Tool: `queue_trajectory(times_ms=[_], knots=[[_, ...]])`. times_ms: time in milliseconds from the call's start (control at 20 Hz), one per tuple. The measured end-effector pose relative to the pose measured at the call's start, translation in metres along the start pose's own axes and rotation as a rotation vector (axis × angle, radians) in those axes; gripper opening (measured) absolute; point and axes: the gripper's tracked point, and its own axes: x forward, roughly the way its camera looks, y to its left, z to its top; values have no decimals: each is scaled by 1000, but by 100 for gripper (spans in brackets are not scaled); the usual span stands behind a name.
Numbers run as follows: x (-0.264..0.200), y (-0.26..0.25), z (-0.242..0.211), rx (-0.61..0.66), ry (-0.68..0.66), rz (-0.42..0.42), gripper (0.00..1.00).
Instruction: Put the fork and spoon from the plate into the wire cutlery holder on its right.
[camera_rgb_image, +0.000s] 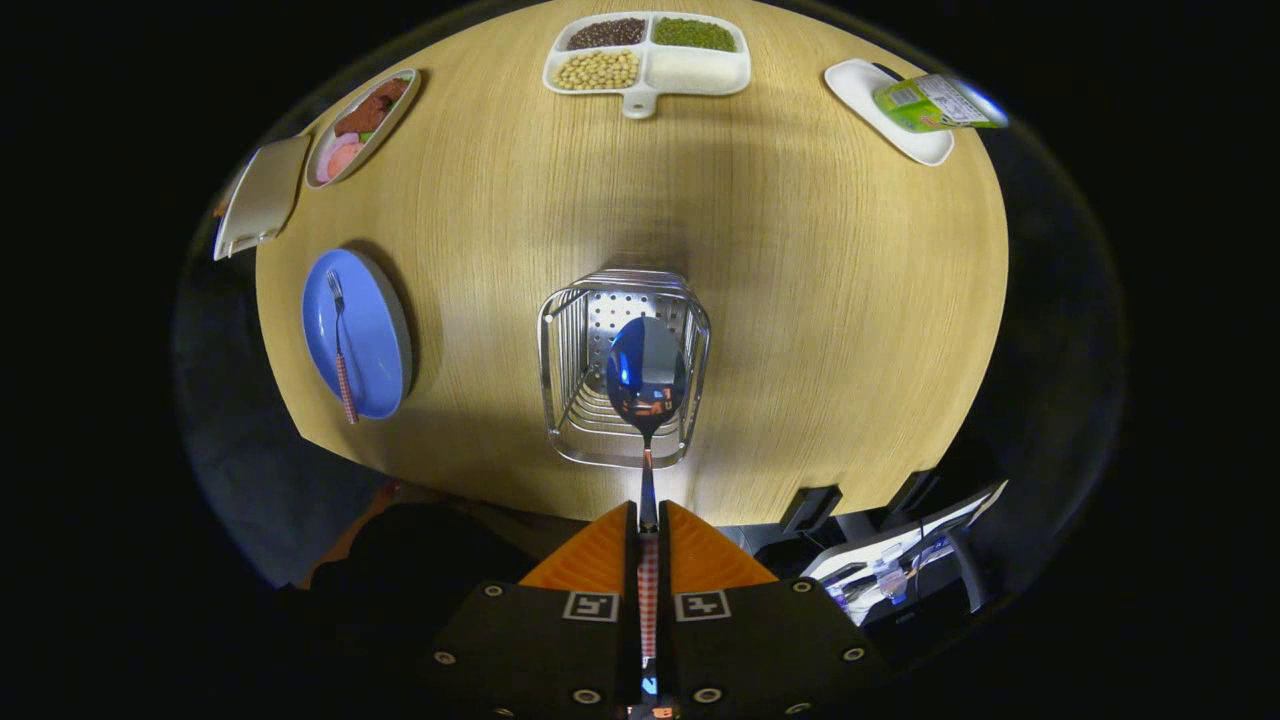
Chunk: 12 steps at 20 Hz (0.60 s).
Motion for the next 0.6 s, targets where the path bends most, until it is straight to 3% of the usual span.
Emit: queue_trajectory(times_ms=[400, 600], knots=[[8, 8, 25, -29, 129, -5, 11], [4, 12, 39, -1, 78, 44, 13]])
